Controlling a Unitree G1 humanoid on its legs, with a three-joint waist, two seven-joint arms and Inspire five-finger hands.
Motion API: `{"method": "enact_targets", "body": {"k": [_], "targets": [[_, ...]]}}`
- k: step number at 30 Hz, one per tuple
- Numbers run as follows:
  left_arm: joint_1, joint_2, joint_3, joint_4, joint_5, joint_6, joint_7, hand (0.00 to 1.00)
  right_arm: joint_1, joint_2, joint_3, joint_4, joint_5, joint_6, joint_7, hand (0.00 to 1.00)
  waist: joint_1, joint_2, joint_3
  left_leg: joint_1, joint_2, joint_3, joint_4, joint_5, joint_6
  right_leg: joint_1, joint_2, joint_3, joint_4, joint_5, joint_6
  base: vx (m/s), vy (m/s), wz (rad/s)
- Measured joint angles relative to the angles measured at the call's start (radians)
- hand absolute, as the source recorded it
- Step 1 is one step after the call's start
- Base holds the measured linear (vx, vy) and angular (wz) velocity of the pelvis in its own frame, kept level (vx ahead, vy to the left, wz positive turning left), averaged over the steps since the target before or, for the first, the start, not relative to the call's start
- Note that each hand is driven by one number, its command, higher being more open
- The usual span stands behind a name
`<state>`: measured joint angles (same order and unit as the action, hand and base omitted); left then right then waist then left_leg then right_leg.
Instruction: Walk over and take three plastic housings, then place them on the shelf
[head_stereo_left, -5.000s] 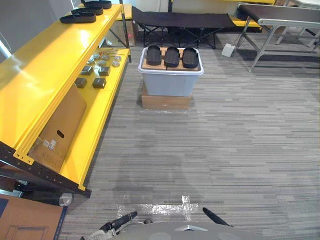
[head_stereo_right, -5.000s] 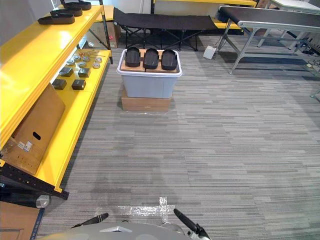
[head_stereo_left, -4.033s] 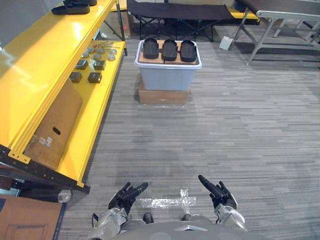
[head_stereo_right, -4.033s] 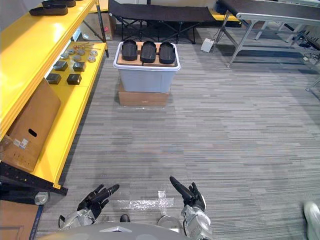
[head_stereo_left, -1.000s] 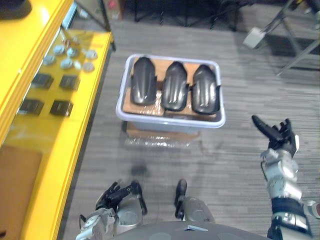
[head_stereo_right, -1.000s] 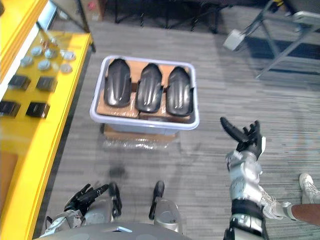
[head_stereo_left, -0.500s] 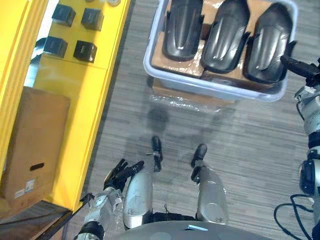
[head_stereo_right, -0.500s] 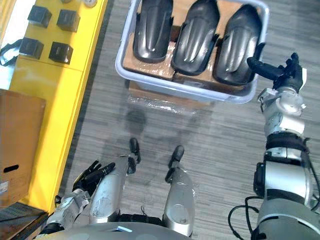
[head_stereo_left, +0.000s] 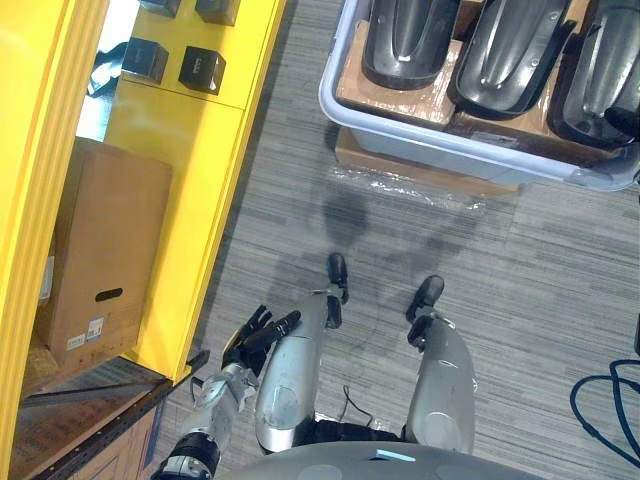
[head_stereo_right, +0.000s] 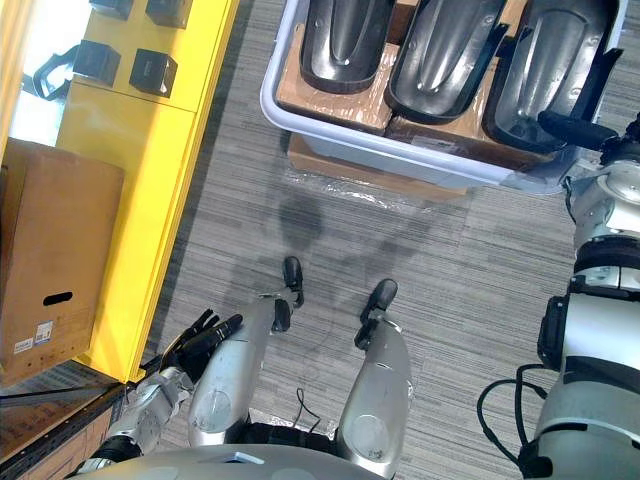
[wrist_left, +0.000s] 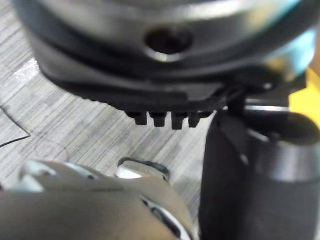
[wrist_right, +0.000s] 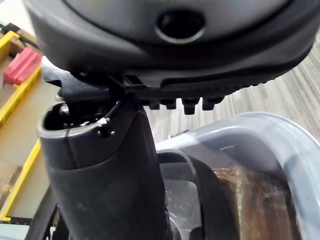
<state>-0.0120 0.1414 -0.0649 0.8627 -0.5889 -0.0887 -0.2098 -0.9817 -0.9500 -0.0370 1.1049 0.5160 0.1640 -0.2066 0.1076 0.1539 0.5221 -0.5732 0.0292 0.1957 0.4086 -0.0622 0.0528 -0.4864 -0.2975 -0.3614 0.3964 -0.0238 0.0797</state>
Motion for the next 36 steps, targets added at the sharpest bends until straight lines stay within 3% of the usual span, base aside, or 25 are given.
{"method": "enact_targets", "body": {"k": [4, 5, 14, 22, 30, 36], "targets": [[0.000, -0.007, 0.000, 0.001, -0.008, -0.003, -0.010, 1.00, -0.015, -0.014, 0.011, 0.005, -0.002, 0.020, -0.015, 1.00, 0.004, 0.011, 0.001, -0.013, -0.004, -0.010, -0.012, 0.018, 0.004, -0.018, -0.005, -0.007, 0.018, -0.005, -0.007, 0.01, -0.042, 0.10], [0.000, -0.008, 0.000, 0.000, -0.008, -0.004, -0.012, 1.00, -0.017, -0.021, 0.012, 0.005, -0.002, 0.029, -0.013, 0.00, 0.009, 0.012, 0.001, -0.014, -0.007, -0.012, -0.012, 0.020, 0.003, -0.022, -0.011, -0.009, 0.031, -0.014, -0.006, 0.00, -0.044, 0.11], [0.000, -0.008, -0.007, 0.005, -0.032, -0.015, -0.021, 1.00, -0.018, -0.081, 0.010, 0.059, -0.101, 0.076, 0.032, 0.00, 0.016, 0.012, 0.001, -0.016, -0.010, -0.036, -0.028, 0.034, -0.007, -0.028, -0.015, -0.026, 0.056, -0.039, -0.017, 0.01, -0.045, 0.07], [0.000, -0.007, -0.007, 0.014, -0.032, -0.021, -0.020, 1.00, -0.014, -0.087, 0.009, 0.083, -0.154, 0.089, 0.065, 0.00, 0.001, 0.013, 0.000, -0.011, 0.003, -0.056, -0.017, 0.042, -0.004, -0.014, -0.005, -0.046, 0.078, -0.061, -0.028, 0.03, -0.048, 0.04], [0.002, -0.007, -0.007, 0.009, -0.032, -0.020, -0.017, 1.00, 0.000, -0.053, -0.028, 0.109, -0.156, 0.091, -0.016, 0.00, 0.006, 0.012, 0.001, 0.042, 0.008, -0.061, -0.031, 0.042, -0.013, 0.041, 0.003, -0.050, 0.066, -0.066, -0.030, 0.00, -0.006, 0.01], [0.045, -0.005, -0.008, -0.051, -0.037, -0.019, -0.017, 1.00, 0.025, -0.049, -0.122, 0.101, -0.228, 0.030, -0.142, 0.00, -0.029, -0.005, 0.010, 0.160, -0.003, -0.058, -0.151, 0.087, -0.015, 0.151, 0.025, -0.057, -0.040, -0.039, -0.002, 0.03, 0.007, 0.00]]}}
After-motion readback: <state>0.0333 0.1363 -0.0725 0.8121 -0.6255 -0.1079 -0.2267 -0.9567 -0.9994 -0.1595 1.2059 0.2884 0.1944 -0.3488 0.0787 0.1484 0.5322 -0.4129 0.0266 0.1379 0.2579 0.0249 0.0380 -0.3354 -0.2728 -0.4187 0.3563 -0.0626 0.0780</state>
